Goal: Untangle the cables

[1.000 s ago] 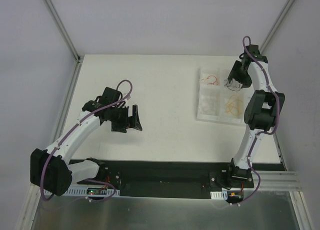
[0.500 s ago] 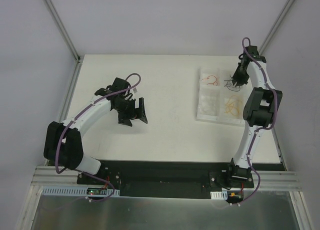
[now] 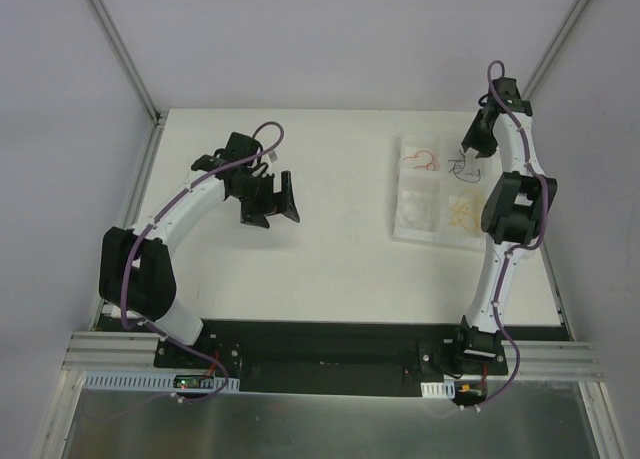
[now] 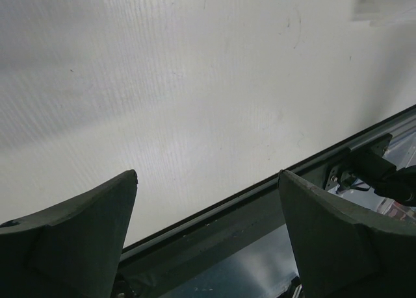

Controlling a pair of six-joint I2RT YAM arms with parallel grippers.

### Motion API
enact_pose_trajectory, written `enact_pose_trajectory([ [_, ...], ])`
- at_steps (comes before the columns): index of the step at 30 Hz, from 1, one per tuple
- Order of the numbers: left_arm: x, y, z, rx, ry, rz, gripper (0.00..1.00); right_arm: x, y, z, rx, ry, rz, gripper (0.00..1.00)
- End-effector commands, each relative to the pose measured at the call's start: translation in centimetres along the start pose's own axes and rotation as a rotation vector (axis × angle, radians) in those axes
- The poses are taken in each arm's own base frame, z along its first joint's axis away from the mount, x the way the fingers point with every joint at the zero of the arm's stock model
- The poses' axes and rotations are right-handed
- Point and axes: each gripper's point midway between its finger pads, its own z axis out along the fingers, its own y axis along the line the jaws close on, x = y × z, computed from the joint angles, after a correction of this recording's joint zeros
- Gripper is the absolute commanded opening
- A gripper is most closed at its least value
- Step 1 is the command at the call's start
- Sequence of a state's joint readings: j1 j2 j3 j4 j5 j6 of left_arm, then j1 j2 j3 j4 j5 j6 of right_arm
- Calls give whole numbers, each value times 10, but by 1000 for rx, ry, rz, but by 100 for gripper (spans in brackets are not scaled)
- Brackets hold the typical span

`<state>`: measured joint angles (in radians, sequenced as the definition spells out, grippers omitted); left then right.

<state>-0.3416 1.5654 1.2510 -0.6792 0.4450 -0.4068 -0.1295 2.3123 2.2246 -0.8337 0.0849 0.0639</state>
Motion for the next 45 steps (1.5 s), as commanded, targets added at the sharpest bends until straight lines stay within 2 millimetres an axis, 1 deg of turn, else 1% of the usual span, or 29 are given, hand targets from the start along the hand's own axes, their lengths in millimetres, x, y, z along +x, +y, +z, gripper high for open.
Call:
enact_pose_trajectory([
  [1,-3,0,-3,5,9,7,88,4,-20,-38,69,-1,-40,44],
  [4,3,2,-1,7,19,-2,88,15,-33,-39,97,21,-52,46],
  [7,11,5,0,10,22,-9,88,24,-51,-35,149,52,-82,47],
  [9,16,7,1,15,29,-14,88,29,-59,-32,169,67,-91,46],
  [12,22,10,3,11,38,-25,88,37,-60,-25,155,93,-97,47],
  [15,25,13,2,1,38,-37,88,45,-55,-14,130,122,-84,41],
  [17,26,13,1,-2,32,-47,88,41,-50,-11,119,115,-74,33],
  [19,26,12,2,2,35,-57,88,24,-43,-14,99,71,-60,23],
  [20,25,11,2,5,38,-60,88,14,-40,-16,91,46,-54,16],
  [23,19,7,4,17,42,-55,88,-10,-36,-17,94,-21,-37,3],
  [24,15,4,3,27,41,-52,88,-16,-33,-16,91,-39,-36,0],
  [25,13,0,1,36,38,-47,88,-22,-33,-14,92,-56,-4,0],
  [27,7,-5,-3,45,24,-45,88,-29,-32,-9,95,-81,-2,0],
  [29,2,-9,-8,44,1,-40,88,-32,-34,-2,108,-95,-4,1],
  [32,-1,-11,-12,44,-14,-44,88,-24,-37,9,121,-65,-15,0],
  [34,1,-13,-15,46,-15,-45,87,-14,-38,10,126,-38,-22,1],
  [37,4,-10,-21,28,-28,-44,87,-2,-40,8,130,-17,-29,9],
  [39,6,-8,-23,18,-38,-39,88,-2,-38,2,122,-20,-26,15],
  [41,8,-10,-27,23,-41,-40,87,-7,-34,-11,107,-29,-6,28],
  [43,13,-13,-32,39,-40,-39,87,-12,-29,-29,87,-40,8,36],
  [45,17,-14,-40,43,-65,-31,87,-17,-24,-50,75,-56,13,41],
])
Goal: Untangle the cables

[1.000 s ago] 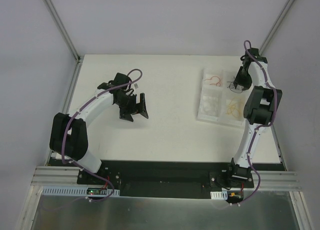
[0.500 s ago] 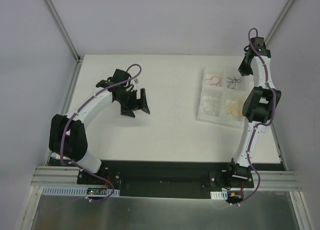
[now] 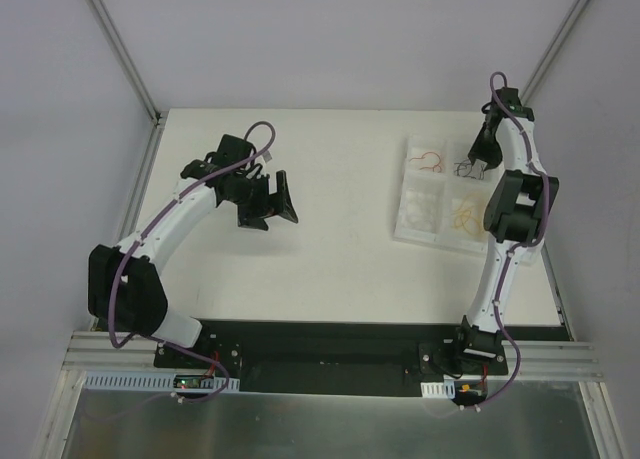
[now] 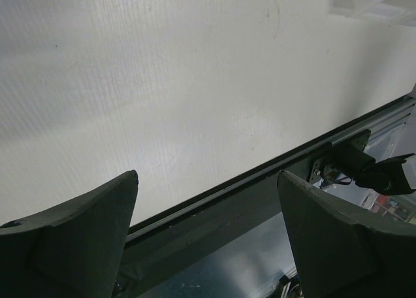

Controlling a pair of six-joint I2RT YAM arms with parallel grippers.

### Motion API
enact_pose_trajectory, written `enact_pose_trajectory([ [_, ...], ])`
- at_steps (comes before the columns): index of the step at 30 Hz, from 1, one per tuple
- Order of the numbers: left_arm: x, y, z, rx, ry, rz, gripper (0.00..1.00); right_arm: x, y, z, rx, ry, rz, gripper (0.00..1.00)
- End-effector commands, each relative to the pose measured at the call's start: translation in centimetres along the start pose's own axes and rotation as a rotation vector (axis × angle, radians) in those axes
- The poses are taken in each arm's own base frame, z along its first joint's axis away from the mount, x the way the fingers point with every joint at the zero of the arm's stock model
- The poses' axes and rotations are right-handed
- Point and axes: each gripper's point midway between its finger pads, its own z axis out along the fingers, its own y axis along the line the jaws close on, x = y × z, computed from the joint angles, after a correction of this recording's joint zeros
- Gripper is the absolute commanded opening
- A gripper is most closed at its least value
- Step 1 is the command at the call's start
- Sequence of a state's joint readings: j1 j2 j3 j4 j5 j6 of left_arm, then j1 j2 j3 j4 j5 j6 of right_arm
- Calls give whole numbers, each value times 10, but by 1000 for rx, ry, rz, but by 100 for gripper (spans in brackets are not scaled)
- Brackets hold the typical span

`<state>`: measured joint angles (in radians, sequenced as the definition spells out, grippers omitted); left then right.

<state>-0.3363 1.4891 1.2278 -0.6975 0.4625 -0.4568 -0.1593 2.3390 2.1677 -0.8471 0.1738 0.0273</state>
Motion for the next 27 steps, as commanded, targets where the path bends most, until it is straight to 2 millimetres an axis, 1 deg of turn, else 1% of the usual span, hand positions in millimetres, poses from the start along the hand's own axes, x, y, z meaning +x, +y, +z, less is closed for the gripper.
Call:
enact_pose_trajectory([
  [1,12,-5,-25,14,-50,11,88,-32,4,-92,-55,-127,43,44],
  [3,20,-3,-30,17,-58,18,88,-26,4,-115,-56,-132,39,49],
  [5,28,-4,-35,38,-62,24,88,-7,2,-135,-41,-116,14,52],
  [7,36,-6,-38,59,-61,23,88,19,12,-157,-60,-107,-29,54],
  [9,44,-5,-40,66,-62,25,88,52,23,-176,-112,-89,-84,56],
  [11,50,-5,-42,78,-66,32,88,98,48,-200,-206,-69,-174,57],
  [12,54,-5,-43,85,-66,34,88,126,60,-207,-254,-51,-219,57],
  [13,56,-5,-44,96,-73,39,88,152,68,-216,-306,-43,-257,58],
  [14,60,-6,-43,108,-75,44,88,176,80,-226,-374,-53,-299,59],
  [15,63,-6,-43,119,-85,52,88,198,86,-236,-437,-77,-331,60],
  [16,69,-3,-40,127,-87,51,88,215,86,-258,-510,-140,-348,63],
  [17,72,-4,-40,142,-94,51,88,236,84,-262,-550,-155,-357,66],
  [18,75,-4,-41,156,-106,47,88,252,78,-268,-592,-175,-344,67],
  [19,78,-4,-41,162,-110,31,88,263,71,-276,-639,-193,-312,68],
  [21,80,-10,-51,188,-152,6,88,282,47,-278,-667,-211,-229,68],
  [22,79,-15,-61,208,-195,12,89,290,33,-274,-656,-219,-183,70],
  [24,74,-27,-84,256,-303,66,91,299,9,-272,-658,-257,-77,81],
  [25,71,-32,-95,268,-355,90,92,306,1,-267,-656,-260,-41,87],
  [27,65,-37,-116,273,-457,129,94,317,-9,-265,-689,-264,31,91],
])
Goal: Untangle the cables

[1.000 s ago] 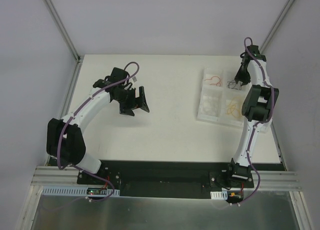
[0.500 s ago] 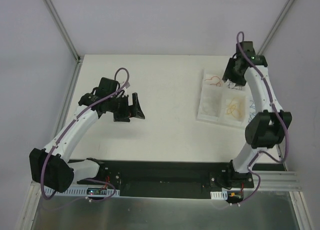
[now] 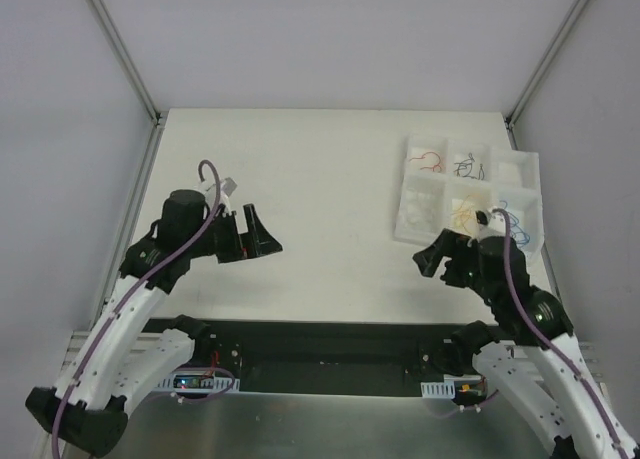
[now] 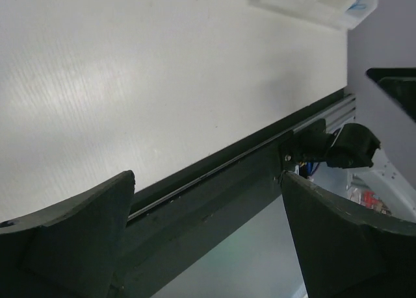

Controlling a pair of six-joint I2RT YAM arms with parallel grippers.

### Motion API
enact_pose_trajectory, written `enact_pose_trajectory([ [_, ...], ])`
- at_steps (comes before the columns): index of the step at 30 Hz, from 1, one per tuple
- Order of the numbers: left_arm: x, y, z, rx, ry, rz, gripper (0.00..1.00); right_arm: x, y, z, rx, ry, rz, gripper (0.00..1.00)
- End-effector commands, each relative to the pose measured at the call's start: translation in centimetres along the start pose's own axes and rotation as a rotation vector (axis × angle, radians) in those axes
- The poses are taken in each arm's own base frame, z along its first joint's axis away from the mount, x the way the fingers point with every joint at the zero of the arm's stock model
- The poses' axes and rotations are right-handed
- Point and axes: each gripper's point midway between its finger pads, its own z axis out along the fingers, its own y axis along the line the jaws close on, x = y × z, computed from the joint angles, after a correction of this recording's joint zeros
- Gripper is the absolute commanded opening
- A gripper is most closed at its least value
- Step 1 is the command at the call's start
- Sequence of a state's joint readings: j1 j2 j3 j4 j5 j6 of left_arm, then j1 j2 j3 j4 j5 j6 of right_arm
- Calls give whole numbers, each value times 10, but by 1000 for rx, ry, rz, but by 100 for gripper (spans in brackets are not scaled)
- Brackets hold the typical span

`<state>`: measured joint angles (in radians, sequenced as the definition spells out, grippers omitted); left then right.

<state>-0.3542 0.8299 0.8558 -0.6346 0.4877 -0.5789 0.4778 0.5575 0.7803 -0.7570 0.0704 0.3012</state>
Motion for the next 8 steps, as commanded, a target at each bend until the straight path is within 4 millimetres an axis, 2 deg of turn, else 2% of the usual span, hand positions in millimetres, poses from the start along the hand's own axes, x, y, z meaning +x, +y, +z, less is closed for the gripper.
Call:
enact_pose_trajectory([
  [1,-32,-37,-42,90,-251,105,95,18,-15,-8,-5,-87,228,92],
  [4,-37,-41,-59,97,-333,136,96,16,-7,-15,-75,-133,330,98],
  [5,-36,-42,-63,99,-352,138,96,10,-5,-19,-96,-164,358,100],
  [6,-39,-44,-69,108,-391,148,96,2,-2,-23,-119,-205,375,96],
  [8,-42,-46,-81,127,-474,171,96,-14,1,-37,-151,-278,386,96],
])
